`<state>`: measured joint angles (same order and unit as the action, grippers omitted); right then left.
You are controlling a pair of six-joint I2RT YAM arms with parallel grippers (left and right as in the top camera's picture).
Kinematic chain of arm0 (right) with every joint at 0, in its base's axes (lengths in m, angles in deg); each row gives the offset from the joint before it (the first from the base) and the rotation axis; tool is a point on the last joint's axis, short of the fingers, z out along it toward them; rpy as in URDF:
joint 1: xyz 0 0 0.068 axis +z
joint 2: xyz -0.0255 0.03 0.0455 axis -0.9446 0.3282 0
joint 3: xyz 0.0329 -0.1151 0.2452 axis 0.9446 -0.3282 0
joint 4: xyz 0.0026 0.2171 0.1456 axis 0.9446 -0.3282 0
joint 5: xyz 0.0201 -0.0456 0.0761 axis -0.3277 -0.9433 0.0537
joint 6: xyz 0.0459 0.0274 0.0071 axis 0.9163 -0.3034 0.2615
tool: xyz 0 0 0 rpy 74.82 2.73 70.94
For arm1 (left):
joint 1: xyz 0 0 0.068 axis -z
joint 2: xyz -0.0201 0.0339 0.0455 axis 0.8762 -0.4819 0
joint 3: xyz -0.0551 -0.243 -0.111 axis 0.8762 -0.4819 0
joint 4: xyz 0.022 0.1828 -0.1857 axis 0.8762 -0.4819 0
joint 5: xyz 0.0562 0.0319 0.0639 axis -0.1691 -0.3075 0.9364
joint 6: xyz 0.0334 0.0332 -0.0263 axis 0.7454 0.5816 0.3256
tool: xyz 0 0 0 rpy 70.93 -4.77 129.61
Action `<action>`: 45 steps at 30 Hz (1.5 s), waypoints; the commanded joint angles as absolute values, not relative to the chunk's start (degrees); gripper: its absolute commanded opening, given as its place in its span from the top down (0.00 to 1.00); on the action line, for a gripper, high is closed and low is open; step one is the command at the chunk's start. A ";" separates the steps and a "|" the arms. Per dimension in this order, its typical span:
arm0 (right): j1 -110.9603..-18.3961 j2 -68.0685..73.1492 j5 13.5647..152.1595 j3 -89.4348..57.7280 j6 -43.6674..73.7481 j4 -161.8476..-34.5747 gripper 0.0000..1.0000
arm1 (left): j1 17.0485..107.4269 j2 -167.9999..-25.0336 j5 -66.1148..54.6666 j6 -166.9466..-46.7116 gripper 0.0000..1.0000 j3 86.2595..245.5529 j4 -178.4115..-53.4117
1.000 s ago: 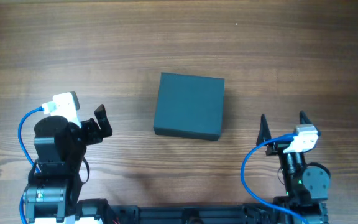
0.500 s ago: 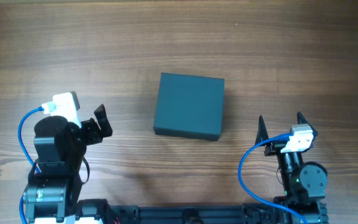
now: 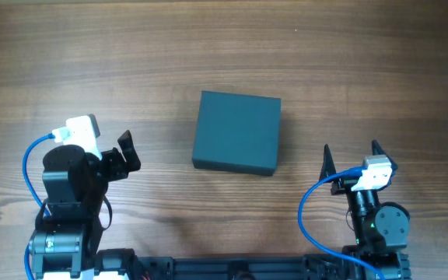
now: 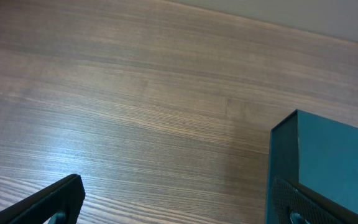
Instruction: Pack container
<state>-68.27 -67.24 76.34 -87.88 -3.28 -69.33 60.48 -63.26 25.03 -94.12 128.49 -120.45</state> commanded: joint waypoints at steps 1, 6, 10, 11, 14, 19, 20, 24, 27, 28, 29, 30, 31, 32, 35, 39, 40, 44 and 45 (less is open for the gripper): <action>-68.23 -68.09 77.47 -87.77 -3.80 -68.87 0.00 | 60.70 -62.91 24.31 -95.08 0.00 128.29 -120.27; -68.23 -68.09 77.47 -87.77 -3.80 -68.87 0.00 | 60.87 -61.95 25.16 -95.08 0.00 128.27 -122.24; -68.23 -68.09 77.47 -87.77 -3.80 -68.87 0.00 | 63.93 -54.87 24.42 -95.06 0.00 127.04 -125.12; -68.23 -68.09 77.47 -87.77 -3.80 -68.87 0.00 | 64.87 -52.90 23.89 -95.06 0.00 126.26 -125.23; -68.23 -68.09 77.47 -87.77 -3.82 -68.87 0.00 | 67.17 -45.16 21.18 -95.08 0.00 121.62 -125.06; -68.23 -68.09 77.47 -87.77 -3.80 -68.87 0.00 | 67.84 -34.13 17.82 -95.06 0.00 110.59 -117.17; -68.23 -68.09 77.47 -87.77 -3.80 -68.87 0.00 | 67.84 -32.60 17.82 -95.06 0.00 108.64 -114.59; -68.23 -68.09 77.47 -87.77 -3.80 -68.87 0.01 | 67.14 -27.35 17.90 -93.14 0.00 101.12 -103.81; -68.23 -68.09 77.47 -87.77 -3.80 -68.87 0.00 | 65.77 -25.34 18.12 -90.16 0.00 97.21 -98.52; -68.23 -68.09 77.47 -87.77 -3.78 -68.87 0.00 | 65.46 -25.03 18.54 -89.42 0.00 96.20 -97.21; -68.23 -68.09 77.47 -87.77 -3.82 -68.87 0.00 | 65.24 -25.03 18.69 -88.44 0.00 95.31 -95.86; -68.23 -68.09 77.47 -87.77 -3.78 -68.87 0.00 | 65.05 -25.03 18.78 -87.37 0.00 94.41 -94.81; -68.23 -68.09 77.47 -87.77 -3.80 -68.87 0.00 | 64.94 -25.03 18.91 -86.19 0.00 93.47 -93.74; -68.23 -68.09 77.47 -87.77 -3.80 -68.87 0.00 | 64.89 -25.03 18.93 -85.75 0.00 92.86 -93.10; -68.23 -68.09 77.47 -87.77 -3.82 -68.87 0.00 | 64.76 -25.03 18.21 -85.81 0.00 90.24 -91.77; -68.23 -68.09 77.47 -87.77 -3.80 -68.87 0.00 | 64.81 -25.03 14.73 -86.01 0.00 88.75 -91.29; -68.23 -68.09 77.47 -87.77 -3.80 -68.87 0.00 | 64.81 -25.03 14.08 -85.99 0.00 88.75 -91.18; -68.23 -68.09 77.47 -87.77 -3.82 -68.87 0.00 | 64.81 -25.03 8.94 -85.73 0.00 88.75 -90.87; -68.23 -68.09 77.47 -87.77 -3.80 -68.89 0.00 | 64.83 -25.03 7.37 -85.44 0.00 88.75 -90.85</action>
<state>-68.27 -67.35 76.36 -87.88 -3.30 -69.17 65.20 -25.65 14.45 -87.13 89.19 -91.40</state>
